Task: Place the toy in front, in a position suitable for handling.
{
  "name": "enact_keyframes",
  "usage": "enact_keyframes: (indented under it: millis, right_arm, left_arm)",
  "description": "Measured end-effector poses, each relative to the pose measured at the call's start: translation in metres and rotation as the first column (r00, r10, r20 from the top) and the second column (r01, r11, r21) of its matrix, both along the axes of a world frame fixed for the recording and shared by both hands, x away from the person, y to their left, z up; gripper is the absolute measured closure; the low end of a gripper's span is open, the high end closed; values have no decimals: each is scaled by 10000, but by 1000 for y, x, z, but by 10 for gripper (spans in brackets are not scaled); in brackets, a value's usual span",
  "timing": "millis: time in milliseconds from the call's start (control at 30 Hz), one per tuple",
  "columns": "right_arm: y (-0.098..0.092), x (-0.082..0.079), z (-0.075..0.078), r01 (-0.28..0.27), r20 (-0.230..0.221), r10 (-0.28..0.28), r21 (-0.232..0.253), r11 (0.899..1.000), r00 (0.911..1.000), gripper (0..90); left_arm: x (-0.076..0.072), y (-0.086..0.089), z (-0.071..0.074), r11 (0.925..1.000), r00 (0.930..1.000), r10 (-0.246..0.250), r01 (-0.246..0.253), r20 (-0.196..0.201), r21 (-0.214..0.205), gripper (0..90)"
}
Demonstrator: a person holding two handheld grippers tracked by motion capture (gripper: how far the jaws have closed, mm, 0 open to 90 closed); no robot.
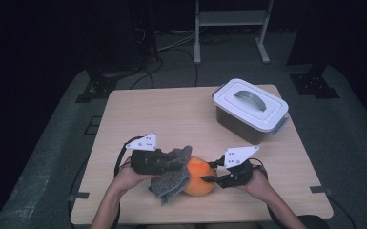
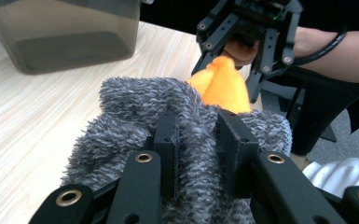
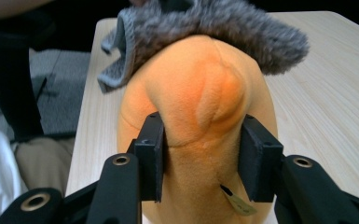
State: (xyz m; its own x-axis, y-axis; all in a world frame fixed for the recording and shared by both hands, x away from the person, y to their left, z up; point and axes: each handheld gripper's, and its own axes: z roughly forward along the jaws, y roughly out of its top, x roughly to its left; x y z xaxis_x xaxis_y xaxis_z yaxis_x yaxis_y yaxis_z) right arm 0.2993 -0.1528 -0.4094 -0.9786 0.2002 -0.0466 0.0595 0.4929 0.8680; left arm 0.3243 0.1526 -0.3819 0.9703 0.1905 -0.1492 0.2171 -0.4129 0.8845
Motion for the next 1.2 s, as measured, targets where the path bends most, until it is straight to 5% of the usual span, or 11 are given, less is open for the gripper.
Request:
enact_keyframes:
  millis: [100,267,400,900,1200]
  right_arm:
    - [-5,3,-2,-106,183,112,-321,9994,9998,536]
    - [-23,12,-3,596,-443,-604,-176,9981,9972,492]
    - [-22,10,-1,434,-430,-451,-403,9982,9981,469]
    - [-15,0,16,232,-218,-277,-1837,9827,9994,333]
    - [-4,-6,23,665,-165,-710,-1941,9787,9973,297]
  left_arm:
    - [1,-1,-5,10000,9998,-54,54,-181,-19,710]
    - [4,3,-11,9996,9987,119,-130,-490,-236,709]
    - [5,-4,-14,9989,9971,-141,106,-750,-462,709]
    - [1,-22,-15,9989,9970,-132,98,-758,-449,711]
    - [0,-29,-16,9989,9973,-97,63,-725,-464,712]
